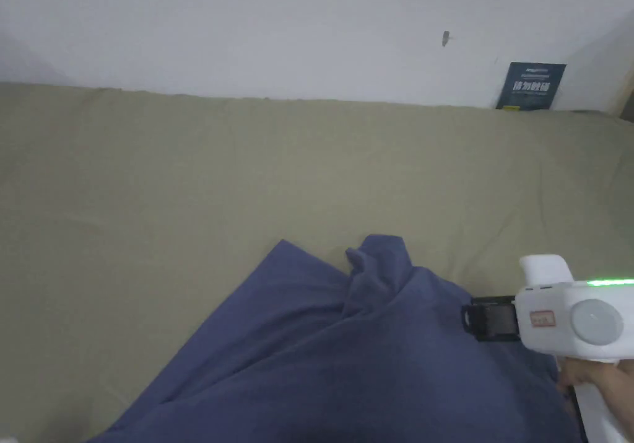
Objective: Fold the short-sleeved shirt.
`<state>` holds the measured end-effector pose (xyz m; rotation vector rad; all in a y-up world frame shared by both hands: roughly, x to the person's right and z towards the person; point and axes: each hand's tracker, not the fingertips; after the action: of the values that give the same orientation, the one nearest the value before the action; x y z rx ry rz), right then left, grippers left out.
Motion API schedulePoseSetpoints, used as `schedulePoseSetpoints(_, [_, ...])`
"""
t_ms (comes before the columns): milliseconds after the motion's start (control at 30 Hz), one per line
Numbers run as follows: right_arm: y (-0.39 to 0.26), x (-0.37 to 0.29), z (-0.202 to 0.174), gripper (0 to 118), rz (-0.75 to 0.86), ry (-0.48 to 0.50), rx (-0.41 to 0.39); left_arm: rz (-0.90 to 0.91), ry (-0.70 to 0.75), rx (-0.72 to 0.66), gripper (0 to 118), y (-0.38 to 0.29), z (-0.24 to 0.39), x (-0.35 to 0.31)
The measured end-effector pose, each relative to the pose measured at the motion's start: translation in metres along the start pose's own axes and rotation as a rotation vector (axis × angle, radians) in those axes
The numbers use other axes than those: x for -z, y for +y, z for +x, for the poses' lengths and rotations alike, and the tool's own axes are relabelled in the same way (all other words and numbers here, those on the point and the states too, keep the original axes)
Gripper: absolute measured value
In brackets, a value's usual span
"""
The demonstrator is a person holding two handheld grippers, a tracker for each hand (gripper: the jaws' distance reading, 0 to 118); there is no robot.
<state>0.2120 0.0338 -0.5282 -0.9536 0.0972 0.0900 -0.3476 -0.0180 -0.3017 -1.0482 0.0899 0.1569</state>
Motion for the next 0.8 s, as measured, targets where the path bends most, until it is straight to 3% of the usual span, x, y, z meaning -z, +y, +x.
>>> schedulePoseSetpoints(167, [0.029, 0.059, 0.002, 116, -0.032, 0.024, 0.012, -0.006, 0.0, 0.005, 5, 0.003, -0.006, 0.004])
schedulePoseSetpoints(333, [0.053, 0.093, -0.01, 113, -0.082, 0.052, -0.086, -0.023, 0.009, 0.032, 5, 0.008, 0.0, 0.003])
schedulePoseSetpoints(367, [0.052, 0.102, -0.01, 106, -0.103, 0.051, -0.112, -0.027, 0.008, 0.029, 5, 0.009, 0.0, 0.003])
schedulePoseSetpoints(400, [0.05, 0.109, -0.011, 90, -0.126, 0.041, -0.143, -0.029, 0.005, 0.026, 5, 0.009, 0.0, 0.004])
schedulePoseSetpoints(433, [0.047, 0.116, -0.012, 64, -0.146, 0.017, -0.179, -0.03, 0.003, 0.021, 5, 0.009, -0.001, 0.004])
schedulePoseSetpoints(467, [0.037, 0.106, -0.02, 62, -0.132, -0.046, -0.224, -0.031, 0.002, 0.016, 5, 0.009, -0.001, 0.004])
schedulePoseSetpoints(500, [0.031, 0.098, -0.023, 50, -0.08, -0.026, -0.195, -0.031, 0.001, 0.019, 5, 0.009, -0.001, 0.004])
schedulePoseSetpoints(533, [0.033, 0.091, -0.023, 3, -0.078, -0.004, -0.16, -0.031, -0.002, 0.019, 5, 0.009, 0.0, 0.003])
schedulePoseSetpoints(567, [0.032, 0.083, -0.024, 2, -0.054, 0.024, -0.129, -0.032, -0.001, 0.019, 5, 0.01, 0.0, 0.002])
schedulePoseSetpoints(733, [0.025, 0.033, -0.025, 2, 0.013, 0.034, -0.148, -0.031, 0.006, 0.023, 5, 0.011, 0.001, -0.002])
schedulePoseSetpoints(800, [0.021, 0.002, -0.018, 2, 0.05, 0.064, -0.101, -0.023, -0.008, 0.001, 5, 0.011, 0.0, -0.007])
